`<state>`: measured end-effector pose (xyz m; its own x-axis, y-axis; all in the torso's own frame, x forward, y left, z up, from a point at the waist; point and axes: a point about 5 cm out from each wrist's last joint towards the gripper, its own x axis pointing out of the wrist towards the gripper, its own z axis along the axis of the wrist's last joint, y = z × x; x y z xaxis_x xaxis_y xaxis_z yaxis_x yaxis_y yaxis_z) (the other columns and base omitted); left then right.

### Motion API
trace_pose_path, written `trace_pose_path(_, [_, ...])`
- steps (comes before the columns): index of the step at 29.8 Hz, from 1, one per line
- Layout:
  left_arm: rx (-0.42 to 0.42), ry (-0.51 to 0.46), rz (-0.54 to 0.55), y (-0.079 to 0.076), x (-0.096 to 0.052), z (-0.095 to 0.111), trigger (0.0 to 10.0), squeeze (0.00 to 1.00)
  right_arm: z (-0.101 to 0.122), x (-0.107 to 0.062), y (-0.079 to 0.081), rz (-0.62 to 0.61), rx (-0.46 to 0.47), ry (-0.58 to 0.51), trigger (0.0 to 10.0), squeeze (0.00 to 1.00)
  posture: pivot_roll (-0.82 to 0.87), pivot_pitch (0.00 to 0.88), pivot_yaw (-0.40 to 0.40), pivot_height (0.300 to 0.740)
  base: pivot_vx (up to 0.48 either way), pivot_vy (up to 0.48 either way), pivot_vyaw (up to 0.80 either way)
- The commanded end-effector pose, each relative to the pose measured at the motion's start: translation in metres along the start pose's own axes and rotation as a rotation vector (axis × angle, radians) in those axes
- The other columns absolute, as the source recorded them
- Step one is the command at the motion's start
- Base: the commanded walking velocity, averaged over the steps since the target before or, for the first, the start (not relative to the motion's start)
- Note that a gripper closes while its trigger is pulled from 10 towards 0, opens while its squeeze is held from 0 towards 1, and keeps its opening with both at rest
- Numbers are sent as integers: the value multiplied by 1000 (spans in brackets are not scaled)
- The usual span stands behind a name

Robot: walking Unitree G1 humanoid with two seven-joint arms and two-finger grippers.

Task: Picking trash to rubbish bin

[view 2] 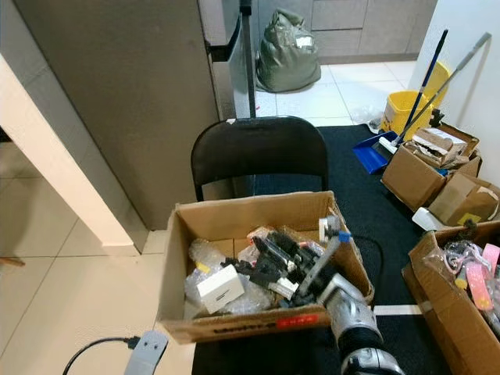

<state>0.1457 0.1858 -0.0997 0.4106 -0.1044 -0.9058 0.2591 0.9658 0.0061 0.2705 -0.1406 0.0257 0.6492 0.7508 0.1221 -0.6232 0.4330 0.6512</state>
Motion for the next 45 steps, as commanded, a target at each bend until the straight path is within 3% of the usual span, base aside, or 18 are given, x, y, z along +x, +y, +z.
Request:
trace_pose_path(1, [15, 38, -8, -2, 0, -7, 10000, 0, -13, -1, 3, 14, 36, 48, 10000, 0, -7, 21, 70, 740, -450, 0, 0])
trace_pose_path(5, [27, 33, -9, -1, 0, -4, 10000, 0, -24, -11, 6, 52, 100, 81, 10000, 0, -11, 17, 79, 740, -450, 0, 0])
trace_pose_path(10, [32, 34, -10, 0, 0, -4, 10000, 0, -36, -19, 5, 23, 81, 186, 10000, 0, -13, 18, 79, 740, -449, 0, 0])
trace_pose_path(14, [32, 37, -14, -2, 0, -5, 10000, 0, -61, -42, -14, -272, -19, 432, 10000, 0, -12, 22, 75, 740, -448, 0, 0])
trace_pose_path(15, [32, 37, -14, -2, 0, -5, 10000, 0, -61, -42, -14, -272, -19, 432, 10000, 0, -12, 22, 75, 740, -450, 0, 0])
trace_pose_path(16, [30, 37, -15, -3, 0, -5, 10000, 0, -66, -52, -22, -413, -36, 469, 10000, 0, -12, 22, 75, 740, -446, 0, 0])
trace_pose_path(17, [30, 37, -15, -3, 0, -5, 10000, 0, -66, -52, -22, -413, -36, 469, 10000, 0, -12, 22, 75, 740, -446, 0, 0])
trace_pose_path(19, [26, 37, -17, -4, 0, -6, 10000, 0, -72, -76, -34, -675, -58, 518, 10000, 0, -12, 22, 75, 740, -446, 0, 0])
trace_pose_path(21, [23, 37, -19, -5, 0, -6, 10000, 0, -77, -97, -39, -852, -56, 537, 10000, 0, -12, 22, 75, 740, -444, 0, 0])
trace_pose_path(22, [23, 38, -19, -5, 0, -6, 10000, 0, -79, -105, -40, -910, -51, 545, 10000, 0, -7, 22, 70, 740, -454, 0, 0])
trace_pose_path(24, [23, 38, -19, -5, 0, -6, 10000, 0, -79, -105, -40, -910, -51, 545, 10000, 0, -7, 22, 70, 740, -454, 0, 0])
trace_pose_path(29, [18, 39, -23, -7, 1, -7, 10000, 0, -107, -149, -33, -1148, -21, 652, 10000, 0, -7, 22, 70, 740, -450, 0, 0])
trace_pose_path(34, [15, 36, -31, -12, 2, -6, 10000, 0, -130, -172, -20, -1239, -22, 772, 10000, 0, -19, 30, 64, 740, -447, 0, 0])
trace_pose_path(45, [33, 41, -44, -14, 2, -7, 10000, 0, -137, -167, -17, -1222, -52, 798, 10000, 0, -46, 48, 73, 740, -446, 0, 0])
